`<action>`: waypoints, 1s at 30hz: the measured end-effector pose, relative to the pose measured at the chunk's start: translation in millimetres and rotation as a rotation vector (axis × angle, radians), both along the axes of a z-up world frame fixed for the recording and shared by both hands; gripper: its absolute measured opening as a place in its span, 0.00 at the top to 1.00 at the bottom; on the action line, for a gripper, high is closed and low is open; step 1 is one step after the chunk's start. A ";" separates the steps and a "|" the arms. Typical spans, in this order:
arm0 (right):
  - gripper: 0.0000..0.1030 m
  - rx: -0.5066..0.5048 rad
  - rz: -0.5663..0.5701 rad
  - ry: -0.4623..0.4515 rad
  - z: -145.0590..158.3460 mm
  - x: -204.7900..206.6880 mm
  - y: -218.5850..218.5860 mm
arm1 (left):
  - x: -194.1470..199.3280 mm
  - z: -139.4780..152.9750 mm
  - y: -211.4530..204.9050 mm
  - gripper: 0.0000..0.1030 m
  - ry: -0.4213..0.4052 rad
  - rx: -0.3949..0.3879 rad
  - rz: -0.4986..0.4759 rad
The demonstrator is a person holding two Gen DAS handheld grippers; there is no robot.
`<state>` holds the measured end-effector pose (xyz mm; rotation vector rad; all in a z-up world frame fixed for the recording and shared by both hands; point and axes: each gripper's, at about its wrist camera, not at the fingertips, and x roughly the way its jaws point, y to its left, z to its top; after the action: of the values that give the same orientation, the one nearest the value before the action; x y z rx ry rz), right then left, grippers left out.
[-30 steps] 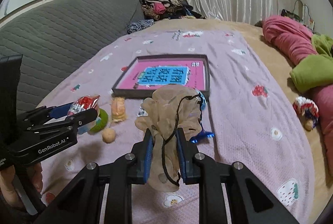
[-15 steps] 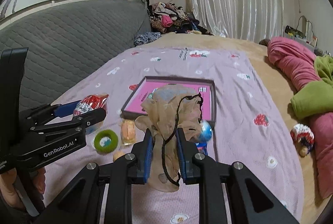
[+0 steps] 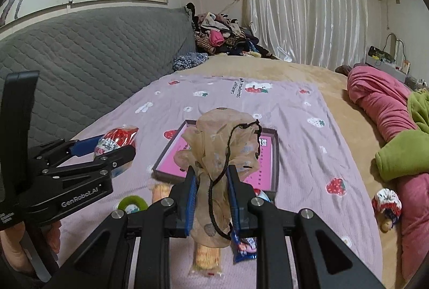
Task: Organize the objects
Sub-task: 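Carry the egg and scrunchie with both tools over the pink tray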
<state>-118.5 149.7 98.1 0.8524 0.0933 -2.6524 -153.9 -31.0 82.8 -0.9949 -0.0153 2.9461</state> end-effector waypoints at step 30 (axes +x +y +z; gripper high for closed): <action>0.79 0.046 -0.011 -0.043 -45.1 -167.6 -10.4 | -173.3 -42.0 -11.5 0.49 -0.080 0.041 0.019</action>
<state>-286.1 139.3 53.0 0.9274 0.1395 -2.6501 -327.2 -42.5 40.8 -1.1118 -0.0872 2.9089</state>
